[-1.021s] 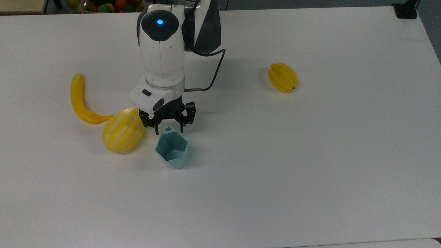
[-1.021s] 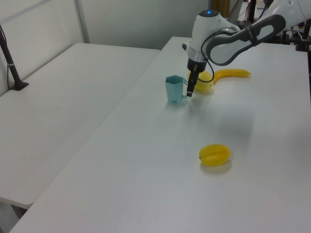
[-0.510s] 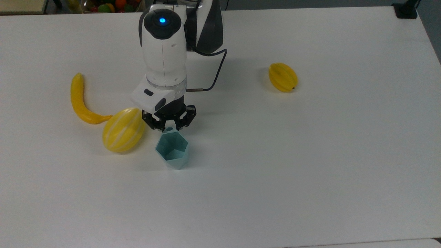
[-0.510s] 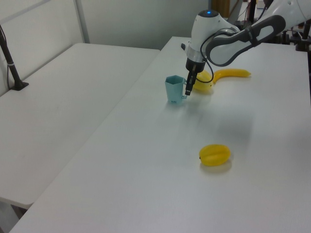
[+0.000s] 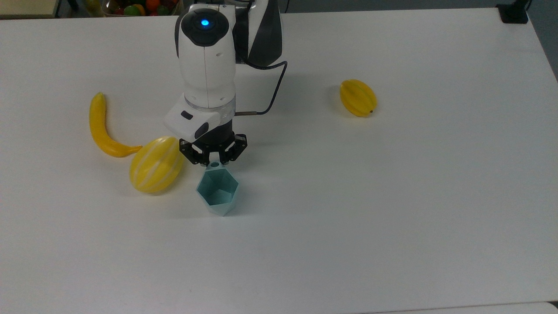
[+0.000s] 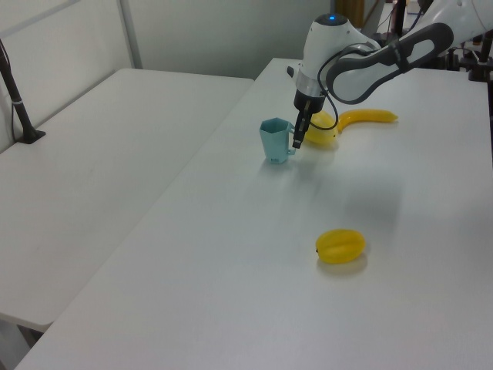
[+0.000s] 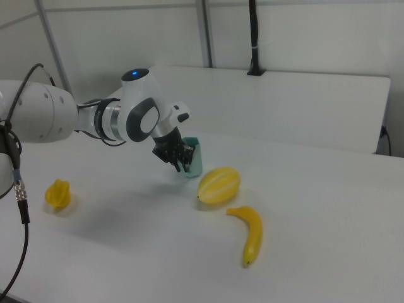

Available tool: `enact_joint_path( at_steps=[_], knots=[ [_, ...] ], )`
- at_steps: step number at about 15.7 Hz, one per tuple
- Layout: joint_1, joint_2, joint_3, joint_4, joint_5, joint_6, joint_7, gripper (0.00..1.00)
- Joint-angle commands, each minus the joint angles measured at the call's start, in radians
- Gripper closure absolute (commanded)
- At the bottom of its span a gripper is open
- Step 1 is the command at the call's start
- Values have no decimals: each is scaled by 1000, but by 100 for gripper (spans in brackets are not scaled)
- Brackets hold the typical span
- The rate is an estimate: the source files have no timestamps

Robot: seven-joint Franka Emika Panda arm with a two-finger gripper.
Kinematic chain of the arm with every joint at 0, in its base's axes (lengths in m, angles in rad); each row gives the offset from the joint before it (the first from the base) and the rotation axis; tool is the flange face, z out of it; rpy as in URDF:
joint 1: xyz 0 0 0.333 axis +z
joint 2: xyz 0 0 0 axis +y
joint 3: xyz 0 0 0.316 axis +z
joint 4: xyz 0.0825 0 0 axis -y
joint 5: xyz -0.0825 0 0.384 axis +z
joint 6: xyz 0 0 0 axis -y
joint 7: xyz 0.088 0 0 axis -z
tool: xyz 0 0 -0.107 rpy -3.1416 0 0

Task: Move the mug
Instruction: 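Drag the teal mug away from the striped melon toward the lemon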

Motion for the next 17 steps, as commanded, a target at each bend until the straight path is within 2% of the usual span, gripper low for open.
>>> enact_joint_path(
  at_steps=[1,7,9,13,15,17],
  knots=[
    [8,-173,-7,-173,-32,13,77,100],
    [9,-515,-5,-559,-38,9,152,100],
    [9,-576,-5,-658,-36,9,158,100],
    [21,-560,-4,-686,-36,32,212,100],
    [21,-535,-2,-686,-33,91,213,100],
    [23,-505,-2,-680,-33,110,213,93]
  ],
)
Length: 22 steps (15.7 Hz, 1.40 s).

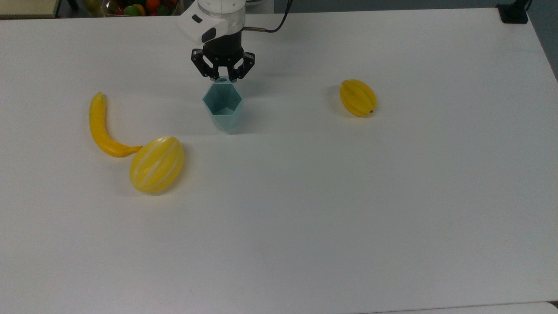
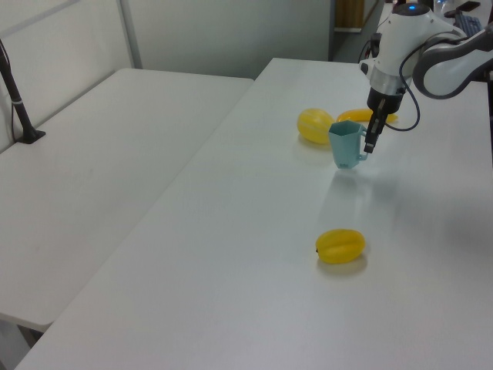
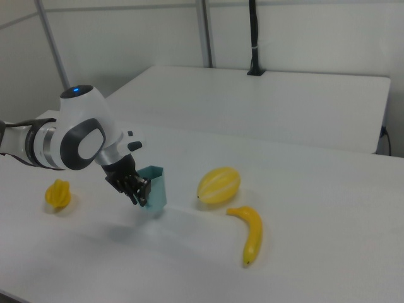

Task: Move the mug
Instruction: 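Drag the teal mug away from the striped melon toward the lemon, then open the gripper and lift it away from the mug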

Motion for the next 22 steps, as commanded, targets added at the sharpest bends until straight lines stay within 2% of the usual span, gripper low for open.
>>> enact_joint_path(
  at_steps=[1,5,7,9,12,15,18,19,22],
  knots=[
    [23,38,-5,-5,-18,54,35,89],
    [31,40,-5,-4,-18,44,32,40],
    [31,34,-5,-2,-18,13,26,31],
    [34,20,-6,14,-19,-54,21,0],
    [40,-9,-3,118,-22,-261,18,0],
    [43,-4,-3,321,-18,-502,24,0],
    [32,-8,-8,471,2,-664,32,0],
    [32,-6,-14,513,20,-700,34,0],
    [12,-11,-23,557,85,-764,35,0]
  ],
)
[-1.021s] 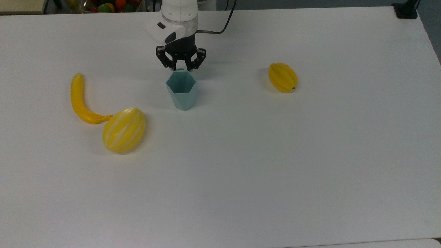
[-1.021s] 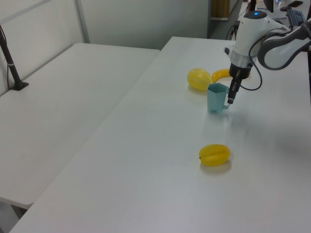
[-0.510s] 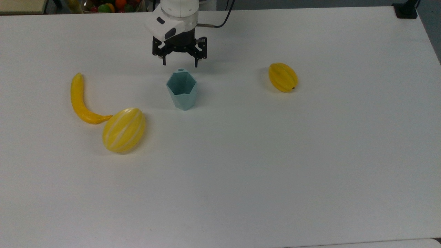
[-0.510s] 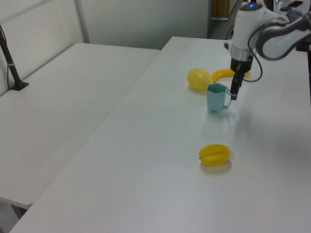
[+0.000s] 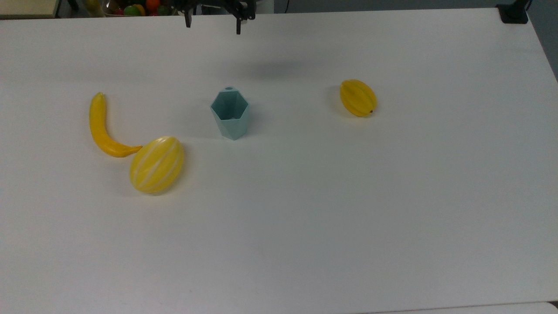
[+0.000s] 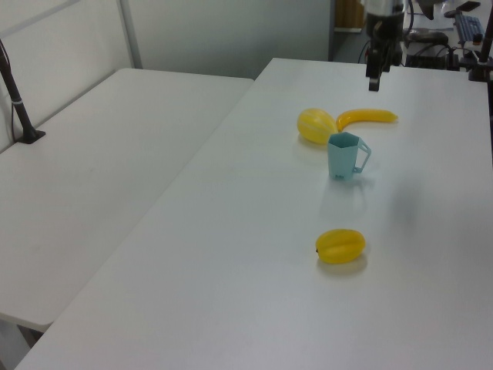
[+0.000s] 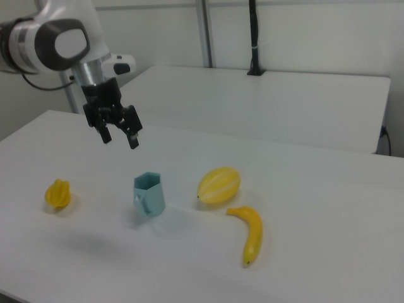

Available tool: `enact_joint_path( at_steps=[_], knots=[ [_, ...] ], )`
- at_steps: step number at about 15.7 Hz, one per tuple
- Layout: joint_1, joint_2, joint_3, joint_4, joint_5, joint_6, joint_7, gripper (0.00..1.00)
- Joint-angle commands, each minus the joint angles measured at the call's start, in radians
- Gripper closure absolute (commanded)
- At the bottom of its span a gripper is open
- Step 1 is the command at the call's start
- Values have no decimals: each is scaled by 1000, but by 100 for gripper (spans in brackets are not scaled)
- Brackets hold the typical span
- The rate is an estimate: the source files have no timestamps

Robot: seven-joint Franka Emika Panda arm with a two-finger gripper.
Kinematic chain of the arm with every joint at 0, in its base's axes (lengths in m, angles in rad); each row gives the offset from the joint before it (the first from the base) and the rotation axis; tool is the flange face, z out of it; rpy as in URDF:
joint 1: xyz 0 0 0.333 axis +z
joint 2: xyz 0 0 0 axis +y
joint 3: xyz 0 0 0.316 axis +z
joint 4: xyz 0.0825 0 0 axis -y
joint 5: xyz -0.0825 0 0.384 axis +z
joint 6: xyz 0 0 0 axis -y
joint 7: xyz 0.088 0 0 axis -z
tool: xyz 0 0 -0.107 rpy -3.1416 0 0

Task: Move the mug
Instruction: 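Open the gripper and lift it away from the mug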

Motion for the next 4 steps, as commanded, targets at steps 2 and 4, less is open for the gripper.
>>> enact_joint_path(
  at_steps=[2,4],
  knots=[
    [-13,11,-14,75,48,-88,18,0],
    [-19,11,-14,80,48,-88,18,0]
  ],
)
